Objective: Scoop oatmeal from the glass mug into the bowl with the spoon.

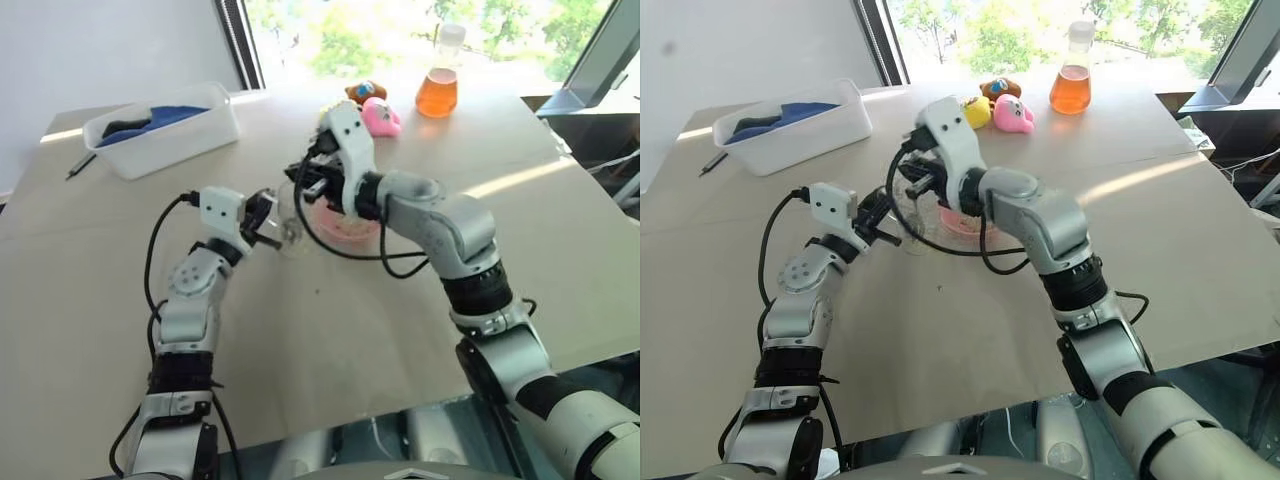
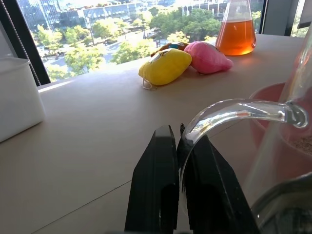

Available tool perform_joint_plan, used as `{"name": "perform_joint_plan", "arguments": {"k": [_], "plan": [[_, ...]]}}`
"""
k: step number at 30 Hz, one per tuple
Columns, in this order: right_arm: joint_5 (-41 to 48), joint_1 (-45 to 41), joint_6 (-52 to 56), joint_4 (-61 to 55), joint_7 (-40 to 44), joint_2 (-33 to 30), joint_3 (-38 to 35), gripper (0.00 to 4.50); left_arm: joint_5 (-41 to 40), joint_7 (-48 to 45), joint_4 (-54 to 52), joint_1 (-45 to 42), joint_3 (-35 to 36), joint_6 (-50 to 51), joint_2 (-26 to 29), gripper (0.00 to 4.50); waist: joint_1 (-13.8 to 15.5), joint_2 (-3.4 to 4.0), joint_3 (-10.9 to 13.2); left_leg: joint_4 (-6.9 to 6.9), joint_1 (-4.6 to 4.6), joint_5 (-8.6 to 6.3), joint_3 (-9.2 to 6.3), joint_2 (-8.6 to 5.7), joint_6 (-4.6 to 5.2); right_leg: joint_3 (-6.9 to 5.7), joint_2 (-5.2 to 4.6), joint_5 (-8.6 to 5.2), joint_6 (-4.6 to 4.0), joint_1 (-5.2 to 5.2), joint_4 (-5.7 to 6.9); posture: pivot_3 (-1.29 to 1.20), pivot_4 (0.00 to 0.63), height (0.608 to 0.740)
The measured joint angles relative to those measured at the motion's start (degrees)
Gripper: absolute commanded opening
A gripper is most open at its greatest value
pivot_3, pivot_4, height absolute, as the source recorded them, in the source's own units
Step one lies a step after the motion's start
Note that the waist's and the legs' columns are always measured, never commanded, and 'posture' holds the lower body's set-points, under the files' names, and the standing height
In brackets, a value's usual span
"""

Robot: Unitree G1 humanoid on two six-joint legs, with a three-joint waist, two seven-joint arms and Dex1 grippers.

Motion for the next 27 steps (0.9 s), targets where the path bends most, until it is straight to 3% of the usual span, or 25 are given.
{"name": "perform_joint_plan", "arguments": {"k": [27], "plan": [[-6.88,0.27,-9.7,1.46,4.85,-1.4,3.4,0.0,-0.03,-0.13,1.45,-0.74,0.04,-0.91,0.82,0.07,-0.12,0.0,0.0,0.01,0.0,0.0,-0.01,0.0,0.0,0.0,0.02,0.0,0.0,0.0,0.0,0.0,0.15,0.74]]}}
